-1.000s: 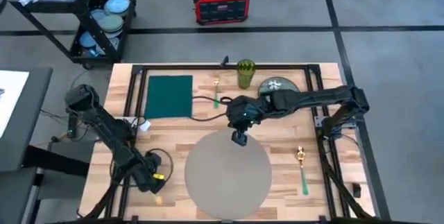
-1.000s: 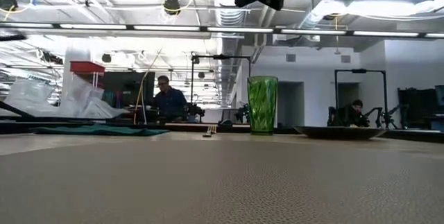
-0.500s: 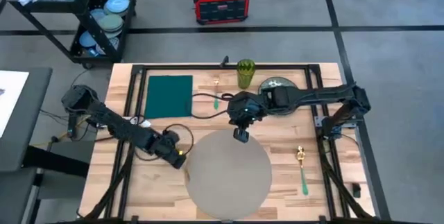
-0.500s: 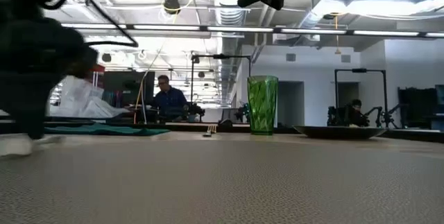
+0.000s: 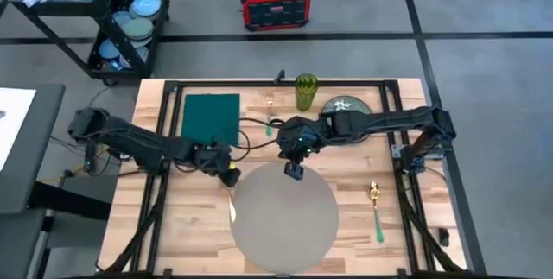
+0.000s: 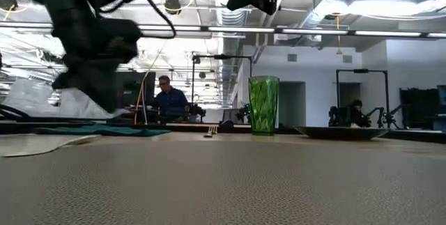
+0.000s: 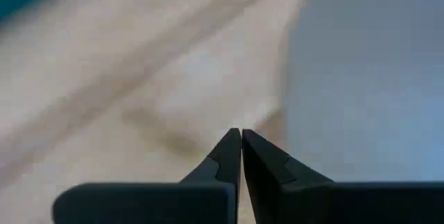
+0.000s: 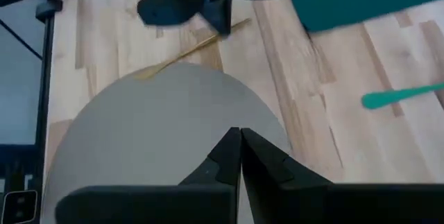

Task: Set table place
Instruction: Move the knife on the gray placemat

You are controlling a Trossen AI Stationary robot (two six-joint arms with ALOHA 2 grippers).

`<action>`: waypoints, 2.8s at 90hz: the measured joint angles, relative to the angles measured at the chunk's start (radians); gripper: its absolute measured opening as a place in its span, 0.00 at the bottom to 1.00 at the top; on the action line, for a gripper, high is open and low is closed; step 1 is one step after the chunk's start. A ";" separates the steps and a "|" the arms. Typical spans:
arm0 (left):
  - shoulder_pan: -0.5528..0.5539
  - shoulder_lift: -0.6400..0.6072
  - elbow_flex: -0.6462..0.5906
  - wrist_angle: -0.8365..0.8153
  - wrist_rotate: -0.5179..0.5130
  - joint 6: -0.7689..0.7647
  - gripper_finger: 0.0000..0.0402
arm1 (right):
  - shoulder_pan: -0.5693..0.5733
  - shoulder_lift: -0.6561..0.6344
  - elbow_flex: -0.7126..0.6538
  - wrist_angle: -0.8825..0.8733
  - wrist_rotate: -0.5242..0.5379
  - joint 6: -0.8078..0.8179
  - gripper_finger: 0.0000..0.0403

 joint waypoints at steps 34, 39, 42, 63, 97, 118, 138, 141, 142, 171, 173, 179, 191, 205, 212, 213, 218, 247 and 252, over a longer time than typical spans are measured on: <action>-0.131 0.126 -0.098 0.133 0.081 -0.158 0.00 | 0.008 0.000 0.000 -0.042 0.001 0.002 0.00; -0.137 0.170 -0.093 0.189 0.084 -0.172 0.00 | 0.011 0.000 0.000 -0.064 0.001 0.003 0.00; -0.134 0.188 -0.089 0.231 0.091 -0.170 0.00 | 0.013 0.000 0.000 -0.074 0.001 0.002 0.00; -0.046 0.312 0.098 0.506 0.109 0.001 0.00 | 0.020 0.000 0.000 -0.073 0.002 0.000 0.00; 0.002 0.432 0.344 0.221 0.144 0.279 0.00 | 0.024 0.000 0.000 -0.084 0.005 0.000 0.00; -0.046 0.430 0.289 0.173 0.166 0.373 0.00 | 0.048 0.000 0.000 -0.155 0.000 0.000 0.00; -0.123 0.430 0.275 -0.097 0.167 0.471 0.00 | 0.056 0.012 0.000 -0.148 -0.046 -0.155 0.05; -0.141 0.428 0.274 -0.163 0.167 0.492 0.00 | 0.049 0.015 0.000 -0.164 -0.074 -0.191 0.07; -0.147 0.426 0.273 -0.183 0.167 0.499 0.00 | 0.046 0.016 0.000 -0.172 -0.080 -0.202 0.08; -0.438 0.033 0.040 0.028 -0.004 0.107 0.00 | -0.036 0.058 0.004 -0.036 -0.041 -0.578 0.33; -0.457 -0.003 0.013 0.072 -0.033 0.067 0.00 | -0.036 0.072 0.006 0.001 -0.051 -0.581 0.33; -0.512 -0.092 -0.069 0.218 -0.111 -0.031 0.00 | -0.035 0.131 0.001 0.043 -0.079 -0.579 0.35; -0.603 -0.213 -0.217 0.510 -0.279 -0.078 0.00 | -0.017 0.258 -0.001 0.131 -0.184 -0.570 0.36; -0.667 -0.267 -0.287 0.557 -0.349 -0.164 0.00 | 0.021 0.372 0.033 0.118 -0.204 -0.618 0.35; -0.695 -0.274 -0.297 0.544 -0.351 -0.204 0.00 | 0.038 0.404 0.053 0.125 -0.201 -0.646 0.34; -0.699 -0.274 -0.297 0.537 -0.350 -0.206 0.00 | 0.040 0.408 0.056 0.126 -0.199 -0.654 0.34; -0.722 -0.273 -0.297 0.503 -0.335 -0.213 0.00 | 0.045 0.422 0.072 0.149 -0.166 -0.710 0.34; -0.832 -0.274 -0.297 0.355 -0.324 -0.390 0.00 | 0.010 0.457 0.113 0.200 -0.099 -0.975 0.34; -0.838 -0.274 -0.298 0.347 -0.324 -0.412 0.00 | -0.007 0.460 0.111 0.197 -0.099 -0.993 0.34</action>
